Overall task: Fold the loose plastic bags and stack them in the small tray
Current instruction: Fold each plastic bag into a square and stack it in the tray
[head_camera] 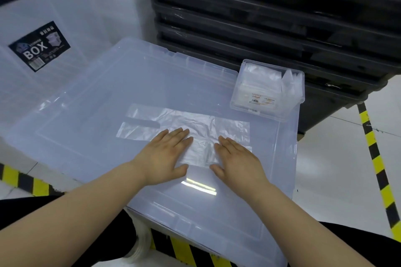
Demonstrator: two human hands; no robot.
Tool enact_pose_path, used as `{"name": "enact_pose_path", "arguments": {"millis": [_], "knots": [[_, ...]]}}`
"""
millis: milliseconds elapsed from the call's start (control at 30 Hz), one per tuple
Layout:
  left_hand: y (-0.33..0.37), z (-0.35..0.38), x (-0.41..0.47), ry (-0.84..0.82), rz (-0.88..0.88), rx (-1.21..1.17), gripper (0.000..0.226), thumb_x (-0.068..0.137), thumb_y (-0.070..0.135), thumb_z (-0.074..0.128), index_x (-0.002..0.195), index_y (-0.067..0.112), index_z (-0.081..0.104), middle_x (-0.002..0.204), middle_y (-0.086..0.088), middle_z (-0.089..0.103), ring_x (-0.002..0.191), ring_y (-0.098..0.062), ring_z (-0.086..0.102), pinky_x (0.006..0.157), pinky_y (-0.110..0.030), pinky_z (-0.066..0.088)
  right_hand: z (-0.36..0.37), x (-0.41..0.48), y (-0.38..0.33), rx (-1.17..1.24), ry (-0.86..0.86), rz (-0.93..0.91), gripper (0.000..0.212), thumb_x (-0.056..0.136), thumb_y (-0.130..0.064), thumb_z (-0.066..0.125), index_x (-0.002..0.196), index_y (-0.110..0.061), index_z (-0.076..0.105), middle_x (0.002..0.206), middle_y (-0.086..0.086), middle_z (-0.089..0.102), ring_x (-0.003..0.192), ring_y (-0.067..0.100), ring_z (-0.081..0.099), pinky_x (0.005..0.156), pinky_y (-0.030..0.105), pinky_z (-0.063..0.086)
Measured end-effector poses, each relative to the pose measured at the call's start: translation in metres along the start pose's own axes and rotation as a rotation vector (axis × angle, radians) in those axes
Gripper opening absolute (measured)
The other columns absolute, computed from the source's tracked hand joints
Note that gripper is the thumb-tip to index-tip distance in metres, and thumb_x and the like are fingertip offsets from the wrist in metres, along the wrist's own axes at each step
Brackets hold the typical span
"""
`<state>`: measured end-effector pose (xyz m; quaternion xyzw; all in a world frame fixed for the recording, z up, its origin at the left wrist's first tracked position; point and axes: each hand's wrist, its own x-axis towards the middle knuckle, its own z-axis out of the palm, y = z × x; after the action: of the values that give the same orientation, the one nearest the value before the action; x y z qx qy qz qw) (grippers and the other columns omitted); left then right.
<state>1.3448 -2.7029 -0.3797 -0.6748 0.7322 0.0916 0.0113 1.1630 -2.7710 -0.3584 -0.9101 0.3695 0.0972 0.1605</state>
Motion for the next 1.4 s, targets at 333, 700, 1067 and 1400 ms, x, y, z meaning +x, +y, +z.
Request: {"name": "enact_pose_path", "arguments": {"millis": [333,700,1067,1400], "knots": [[-0.005,0.001,0.0,0.088,0.115,0.16,0.055,0.063,0.025,0.031,0.092,0.007,0.074,0.098,-0.009,0.072,0.085,-0.021,0.07,0.063,-0.033,0.056,-0.006,-0.01,0.008,-0.091,-0.035,-0.068,0.066,0.091,-0.014,0.04,0.148,-0.014,0.007,0.157,0.003,0.005,0.143,0.011,0.008,0.114,0.023,-0.005],[-0.016,-0.021,-0.002,-0.037,-0.063,-0.159,0.037,0.099,0.015,0.035,0.135,0.021,0.046,0.143,0.005,0.042,0.129,-0.011,0.04,0.098,-0.018,0.031,-0.013,-0.006,0.02,0.02,0.092,0.113,0.038,0.092,-0.011,0.037,0.124,-0.02,0.056,0.123,0.0,0.06,0.117,0.021,0.048,0.095,0.024,0.033],[-0.041,-0.036,-0.001,0.108,-0.608,-0.943,0.02,0.093,0.015,0.052,0.075,0.012,0.059,0.066,-0.002,0.056,0.07,-0.023,0.05,0.064,-0.024,0.039,-0.016,0.013,0.04,0.742,0.198,0.415,0.011,0.084,-0.005,0.054,0.074,-0.008,0.058,0.071,0.006,0.059,0.063,0.018,0.049,0.048,0.019,0.033],[0.009,0.003,0.02,0.408,-0.102,0.03,0.043,0.078,0.023,0.038,0.099,0.003,0.07,0.105,-0.018,0.068,0.094,-0.034,0.067,0.092,-0.042,0.029,-0.001,0.023,0.03,0.608,0.317,0.472,0.017,0.088,-0.015,0.051,0.102,-0.006,0.055,0.096,0.011,0.062,0.08,0.023,0.051,0.06,0.025,0.032]]}}
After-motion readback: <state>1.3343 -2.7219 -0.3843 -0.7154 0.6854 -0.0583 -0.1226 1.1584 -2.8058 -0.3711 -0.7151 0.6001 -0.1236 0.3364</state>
